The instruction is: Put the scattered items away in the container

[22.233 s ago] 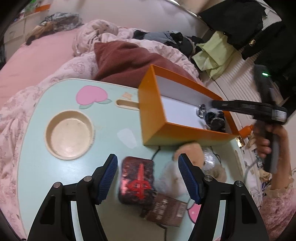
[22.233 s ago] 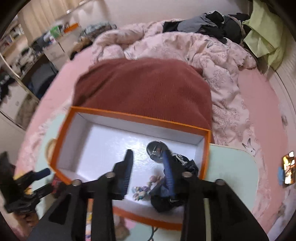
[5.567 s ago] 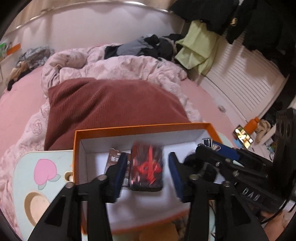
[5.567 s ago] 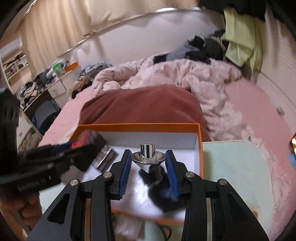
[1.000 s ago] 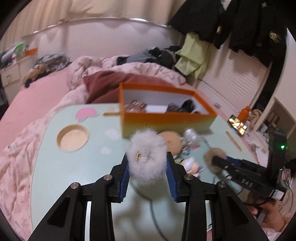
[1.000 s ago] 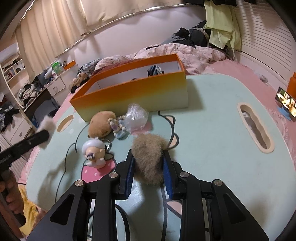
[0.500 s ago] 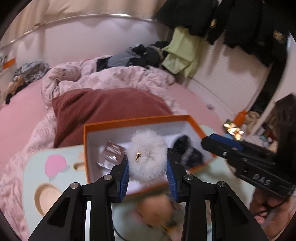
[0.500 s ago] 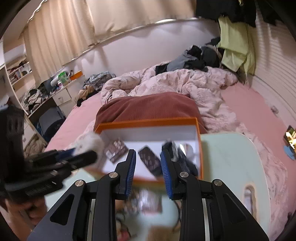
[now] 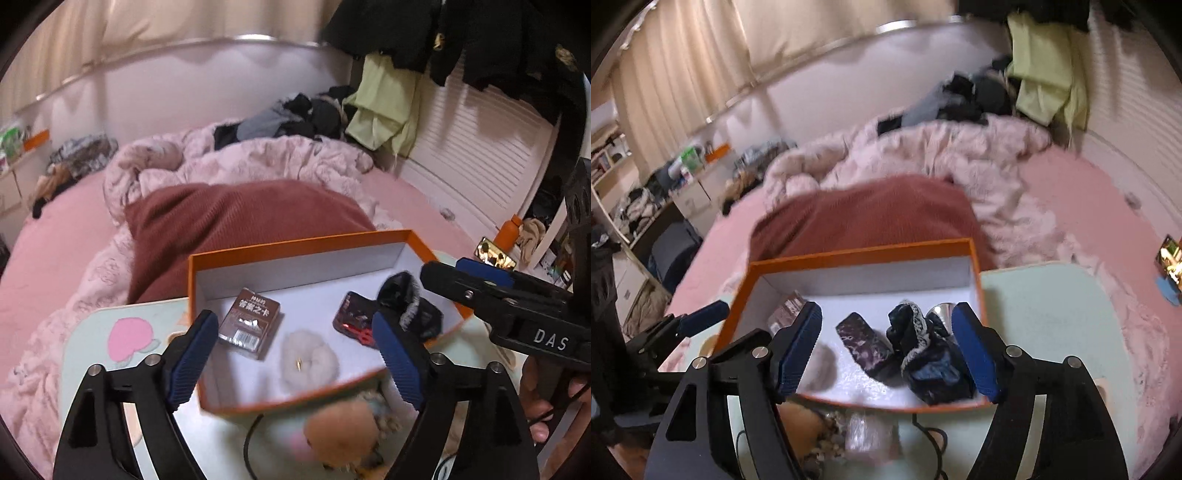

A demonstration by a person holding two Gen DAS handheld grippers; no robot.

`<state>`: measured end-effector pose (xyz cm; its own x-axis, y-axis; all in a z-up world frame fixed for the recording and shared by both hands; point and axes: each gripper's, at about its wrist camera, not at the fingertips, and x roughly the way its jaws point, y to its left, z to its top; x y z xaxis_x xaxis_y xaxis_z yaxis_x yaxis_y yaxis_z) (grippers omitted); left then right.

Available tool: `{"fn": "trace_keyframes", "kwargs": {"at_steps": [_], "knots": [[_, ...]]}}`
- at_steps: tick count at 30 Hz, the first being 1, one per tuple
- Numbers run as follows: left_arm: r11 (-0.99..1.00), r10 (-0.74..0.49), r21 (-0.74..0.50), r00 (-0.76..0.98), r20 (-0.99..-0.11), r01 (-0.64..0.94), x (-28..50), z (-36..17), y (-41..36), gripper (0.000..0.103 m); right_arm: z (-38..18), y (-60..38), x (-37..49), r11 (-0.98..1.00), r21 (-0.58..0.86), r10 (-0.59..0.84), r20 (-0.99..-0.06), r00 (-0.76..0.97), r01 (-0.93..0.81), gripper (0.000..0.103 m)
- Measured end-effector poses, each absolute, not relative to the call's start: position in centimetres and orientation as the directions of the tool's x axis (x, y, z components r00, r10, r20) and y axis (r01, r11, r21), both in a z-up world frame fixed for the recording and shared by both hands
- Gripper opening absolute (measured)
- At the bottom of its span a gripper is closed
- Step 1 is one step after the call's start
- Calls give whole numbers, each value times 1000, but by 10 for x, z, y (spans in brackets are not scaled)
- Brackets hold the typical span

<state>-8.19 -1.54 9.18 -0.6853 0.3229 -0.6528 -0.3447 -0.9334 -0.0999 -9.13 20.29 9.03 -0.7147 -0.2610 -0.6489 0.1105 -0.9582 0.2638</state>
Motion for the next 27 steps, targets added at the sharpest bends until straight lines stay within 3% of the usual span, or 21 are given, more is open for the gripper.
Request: {"fn": "trace_keyframes", "kwargs": {"at_steps": [3, 8, 13, 18, 21, 25, 27], "knots": [[-934, 342, -149, -688, -640, -325, -52, 99, -24, 96, 100, 201, -64, -961, 236, -263, -635, -727, 141, 73], [-909, 409, -231, -642, -648, -346, -2, 89, -32, 97, 88, 192, -5, -981, 93, -189, -658, -729, 171, 81], [-952, 286, -120, -683, -672, -281, 30, 51, -45, 98, 53, 189, 37, -984, -11, -118, -702, -703, 176, 81], [-969, 237, -128, -644, -727, -212, 38, 16, -59, 98, 31, 190, 48, -986, -44, -81, -726, -683, 163, 81], [-979, 143, -12, -653, -744, -201, 45, 4, -50, 103, 18, 193, 45, -990, -28, -69, -753, -654, 137, 81], [-976, 136, 12, -654, -744, -217, 49, 2, -45, 103, 9, 200, 46, -993, 2, -80, -749, -657, 119, 100], [-976, 136, 12, -655, -744, -216, 50, 2, -45, 103, 8, 202, 44, -993, 3, -78, -756, -650, 115, 102]]}}
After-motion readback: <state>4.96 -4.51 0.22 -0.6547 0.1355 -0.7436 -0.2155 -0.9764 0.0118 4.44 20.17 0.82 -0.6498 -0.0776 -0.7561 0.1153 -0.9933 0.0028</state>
